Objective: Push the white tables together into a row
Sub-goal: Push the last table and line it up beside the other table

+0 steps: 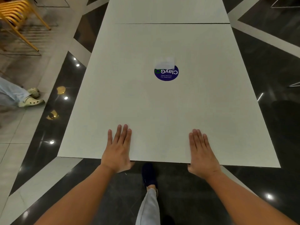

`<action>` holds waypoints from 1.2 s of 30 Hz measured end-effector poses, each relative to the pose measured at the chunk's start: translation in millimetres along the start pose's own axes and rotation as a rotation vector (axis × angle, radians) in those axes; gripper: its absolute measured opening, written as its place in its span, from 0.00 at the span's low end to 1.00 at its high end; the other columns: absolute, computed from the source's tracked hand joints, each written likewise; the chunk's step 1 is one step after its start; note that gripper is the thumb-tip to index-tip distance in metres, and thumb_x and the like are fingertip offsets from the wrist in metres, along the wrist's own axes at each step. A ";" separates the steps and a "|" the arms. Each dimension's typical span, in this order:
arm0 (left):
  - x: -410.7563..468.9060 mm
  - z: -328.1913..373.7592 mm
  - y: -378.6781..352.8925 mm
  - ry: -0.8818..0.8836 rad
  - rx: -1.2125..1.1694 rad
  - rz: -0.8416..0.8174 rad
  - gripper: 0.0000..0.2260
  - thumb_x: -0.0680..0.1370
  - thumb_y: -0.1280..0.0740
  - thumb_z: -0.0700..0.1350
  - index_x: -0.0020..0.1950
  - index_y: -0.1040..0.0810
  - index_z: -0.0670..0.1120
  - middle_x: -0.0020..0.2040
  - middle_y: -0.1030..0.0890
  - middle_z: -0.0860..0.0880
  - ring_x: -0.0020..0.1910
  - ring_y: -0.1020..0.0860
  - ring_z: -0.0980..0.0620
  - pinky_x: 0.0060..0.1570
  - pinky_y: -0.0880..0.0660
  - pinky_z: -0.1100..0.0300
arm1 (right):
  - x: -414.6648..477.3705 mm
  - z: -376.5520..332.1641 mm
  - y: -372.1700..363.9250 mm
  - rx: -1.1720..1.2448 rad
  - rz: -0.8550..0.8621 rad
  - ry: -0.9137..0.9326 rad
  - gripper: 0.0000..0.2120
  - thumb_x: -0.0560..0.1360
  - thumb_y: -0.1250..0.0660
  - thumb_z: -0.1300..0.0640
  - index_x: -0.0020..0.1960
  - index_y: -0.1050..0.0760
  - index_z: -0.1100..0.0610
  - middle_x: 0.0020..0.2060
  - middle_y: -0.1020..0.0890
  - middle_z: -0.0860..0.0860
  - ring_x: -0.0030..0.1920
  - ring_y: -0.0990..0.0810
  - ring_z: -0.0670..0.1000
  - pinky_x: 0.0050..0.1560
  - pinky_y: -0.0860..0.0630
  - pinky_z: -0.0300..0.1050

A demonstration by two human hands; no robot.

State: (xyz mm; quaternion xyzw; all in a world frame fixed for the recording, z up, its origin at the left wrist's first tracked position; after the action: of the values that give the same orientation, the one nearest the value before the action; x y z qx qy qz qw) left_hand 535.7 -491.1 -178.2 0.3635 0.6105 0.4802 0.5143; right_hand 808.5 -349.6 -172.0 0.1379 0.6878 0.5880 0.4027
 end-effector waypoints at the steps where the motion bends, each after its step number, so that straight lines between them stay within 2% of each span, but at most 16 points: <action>1: 0.0 -0.5 -0.5 0.001 0.003 -0.007 0.62 0.64 0.30 0.68 0.79 0.66 0.42 0.81 0.63 0.40 0.79 0.64 0.39 0.75 0.55 0.32 | -0.1 -0.7 0.2 0.006 -0.001 0.002 0.55 0.71 0.38 0.46 0.73 0.78 0.64 0.73 0.76 0.62 0.73 0.79 0.59 0.70 0.79 0.54; 4: -0.3 -1.0 -0.9 0.002 0.001 -0.017 0.61 0.63 0.32 0.69 0.79 0.66 0.42 0.81 0.63 0.40 0.79 0.64 0.38 0.74 0.54 0.32 | -1.8 -2.6 1.4 0.032 -0.006 0.008 0.55 0.70 0.35 0.48 0.75 0.74 0.65 0.75 0.72 0.62 0.75 0.75 0.59 0.73 0.75 0.54; 7: -0.4 -0.9 -0.9 0.005 -0.015 -0.022 0.62 0.63 0.31 0.69 0.79 0.66 0.42 0.81 0.61 0.40 0.79 0.62 0.38 0.74 0.55 0.32 | -2.8 -2.7 4.5 0.055 0.008 0.017 0.54 0.66 0.31 0.51 0.77 0.63 0.66 0.78 0.62 0.63 0.78 0.66 0.62 0.76 0.67 0.55; 14: 2.4 -0.6 -2.4 -0.012 -0.025 -0.025 0.61 0.61 0.33 0.70 0.80 0.61 0.41 0.81 0.58 0.40 0.79 0.59 0.37 0.73 0.55 0.33 | -0.3 0.2 3.6 0.031 0.019 0.054 0.56 0.59 0.26 0.52 0.77 0.50 0.70 0.77 0.49 0.67 0.78 0.51 0.65 0.75 0.54 0.58; 16: 2.4 -1.4 -2.8 -0.013 -0.016 -0.022 0.60 0.62 0.35 0.70 0.80 0.61 0.41 0.81 0.58 0.40 0.79 0.59 0.38 0.73 0.55 0.33 | 0.1 0.1 3.3 0.029 0.017 0.049 0.56 0.61 0.26 0.51 0.77 0.53 0.69 0.78 0.52 0.66 0.78 0.54 0.64 0.75 0.57 0.57; 20: 1.7 0.0 -2.1 -0.008 -0.015 -0.048 0.56 0.65 0.42 0.71 0.80 0.65 0.42 0.81 0.61 0.40 0.79 0.63 0.38 0.74 0.57 0.33 | 1.4 1.0 -1.6 0.014 -0.028 0.015 0.56 0.68 0.32 0.48 0.76 0.70 0.64 0.76 0.69 0.61 0.75 0.74 0.59 0.72 0.76 0.52; 25: -0.6 0.4 1.5 0.014 -0.021 -0.137 0.59 0.69 0.36 0.69 0.74 0.77 0.43 0.76 0.75 0.42 0.74 0.75 0.40 0.74 0.64 0.35 | -2.0 -1.4 1.4 0.011 -0.082 -0.037 0.58 0.71 0.33 0.47 0.73 0.79 0.62 0.72 0.78 0.59 0.72 0.80 0.57 0.67 0.83 0.51; 28: -4.1 -0.3 8.5 -0.002 -0.071 -0.190 0.59 0.68 0.42 0.75 0.72 0.80 0.43 0.73 0.79 0.43 0.72 0.78 0.42 0.73 0.69 0.38 | -3.2 -4.1 8.5 0.012 -0.093 0.010 0.59 0.73 0.34 0.40 0.73 0.80 0.60 0.74 0.76 0.60 0.71 0.81 0.57 0.68 0.82 0.53; 32: -5.9 -6.4 20.9 0.025 -0.179 -0.215 0.53 0.68 0.56 0.81 0.74 0.76 0.45 0.75 0.77 0.46 0.73 0.77 0.46 0.73 0.71 0.43 | -3.0 -9.8 22.4 0.041 -0.146 0.103 0.56 0.71 0.50 0.23 0.73 0.80 0.58 0.73 0.77 0.56 0.73 0.79 0.54 0.74 0.72 0.54; 34: -0.6 -13.8 30.0 0.072 -0.232 -0.224 0.50 0.69 0.60 0.80 0.76 0.72 0.47 0.77 0.73 0.47 0.75 0.75 0.47 0.74 0.70 0.43 | -0.8 -9.9 33.4 0.101 -0.165 0.096 0.53 0.71 0.56 0.22 0.74 0.79 0.56 0.74 0.75 0.54 0.74 0.76 0.52 0.75 0.71 0.52; 36: 10.4 -22.8 42.7 0.127 -0.280 -0.239 0.50 0.69 0.61 0.79 0.79 0.66 0.47 0.79 0.68 0.47 0.77 0.70 0.46 0.74 0.69 0.43 | 2.3 -5.6 45.7 0.149 -0.174 0.061 0.49 0.73 0.57 0.24 0.73 0.78 0.56 0.76 0.72 0.53 0.75 0.73 0.51 0.75 0.69 0.52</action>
State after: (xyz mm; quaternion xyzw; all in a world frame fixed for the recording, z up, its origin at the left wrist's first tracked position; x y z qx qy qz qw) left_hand 509.2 -474.5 -139.9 0.1822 0.6080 0.5178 0.5736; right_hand 790.0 -339.5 -130.9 0.0891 0.7508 0.5022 0.4196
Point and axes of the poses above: each hand's wrist, its own x-axis towards the middle knuckle, its own y-axis out of the back of the hand, z = x × y, the point moved 7 cm from there along x, towards the middle knuckle
